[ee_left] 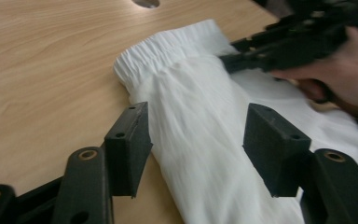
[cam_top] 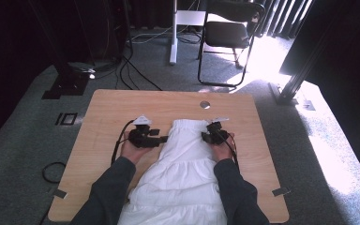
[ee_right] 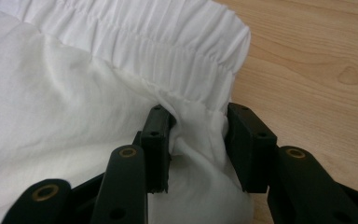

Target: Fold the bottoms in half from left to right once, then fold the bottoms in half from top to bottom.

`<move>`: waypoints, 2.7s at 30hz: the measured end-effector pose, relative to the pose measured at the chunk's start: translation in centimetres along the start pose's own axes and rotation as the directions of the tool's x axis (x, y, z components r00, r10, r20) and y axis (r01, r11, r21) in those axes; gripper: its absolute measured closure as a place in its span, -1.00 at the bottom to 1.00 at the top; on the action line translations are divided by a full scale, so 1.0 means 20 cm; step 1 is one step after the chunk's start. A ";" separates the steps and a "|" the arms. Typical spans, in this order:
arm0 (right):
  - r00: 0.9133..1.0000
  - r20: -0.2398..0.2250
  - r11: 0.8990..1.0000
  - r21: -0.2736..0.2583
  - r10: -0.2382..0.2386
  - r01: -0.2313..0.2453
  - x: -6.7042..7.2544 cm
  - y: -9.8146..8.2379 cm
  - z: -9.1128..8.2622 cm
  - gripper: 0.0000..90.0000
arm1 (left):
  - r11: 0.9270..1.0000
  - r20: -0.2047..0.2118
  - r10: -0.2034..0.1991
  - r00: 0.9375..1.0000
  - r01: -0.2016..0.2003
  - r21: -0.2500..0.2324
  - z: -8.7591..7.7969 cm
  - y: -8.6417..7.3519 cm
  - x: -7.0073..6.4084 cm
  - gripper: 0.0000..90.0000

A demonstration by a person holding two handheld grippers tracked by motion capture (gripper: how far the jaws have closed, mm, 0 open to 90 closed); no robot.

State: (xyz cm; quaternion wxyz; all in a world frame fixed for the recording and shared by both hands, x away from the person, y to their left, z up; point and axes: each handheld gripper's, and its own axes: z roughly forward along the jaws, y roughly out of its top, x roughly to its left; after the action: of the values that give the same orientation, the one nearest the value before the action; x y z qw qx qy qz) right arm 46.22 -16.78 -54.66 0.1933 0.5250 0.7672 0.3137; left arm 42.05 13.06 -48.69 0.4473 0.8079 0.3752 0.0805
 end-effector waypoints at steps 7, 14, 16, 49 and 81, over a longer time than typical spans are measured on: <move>1.000 0.011 1.000 -0.024 0.017 -0.017 0.01 -0.02 0.00 0.36 | 0.991 -0.148 0.010 0.989 0.010 0.136 0.38 -0.04 -0.03 -0.18; 0.999 0.019 0.999 -0.029 0.028 -0.027 0.05 -0.07 -0.04 0.37 | 0.986 -0.150 0.039 0.988 -0.014 0.165 0.36 -0.11 -0.05 0.47; 1.000 0.015 0.999 -0.029 0.026 -0.025 0.06 -0.10 -0.07 0.37 | 0.989 -0.126 0.013 0.992 0.005 0.147 0.33 -0.15 -0.05 0.49; 0.999 -0.015 0.998 -0.044 0.047 -0.048 0.06 -0.18 -0.14 -0.34 | 0.992 -0.131 0.026 0.991 -0.008 0.130 0.35 -0.14 -0.04 -0.16; 0.993 -0.100 0.981 -0.192 -0.060 0.040 0.05 0.24 -0.36 0.87 | 0.993 -0.093 0.112 0.989 -0.115 -0.022 0.07 0.33 -0.02 0.85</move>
State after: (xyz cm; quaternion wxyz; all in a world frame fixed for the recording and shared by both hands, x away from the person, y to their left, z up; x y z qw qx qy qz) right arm 44.59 -16.59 -46.02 0.2096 0.4677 0.7557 0.4078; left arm 45.93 9.79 -44.21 0.4354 0.8171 0.3477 0.1480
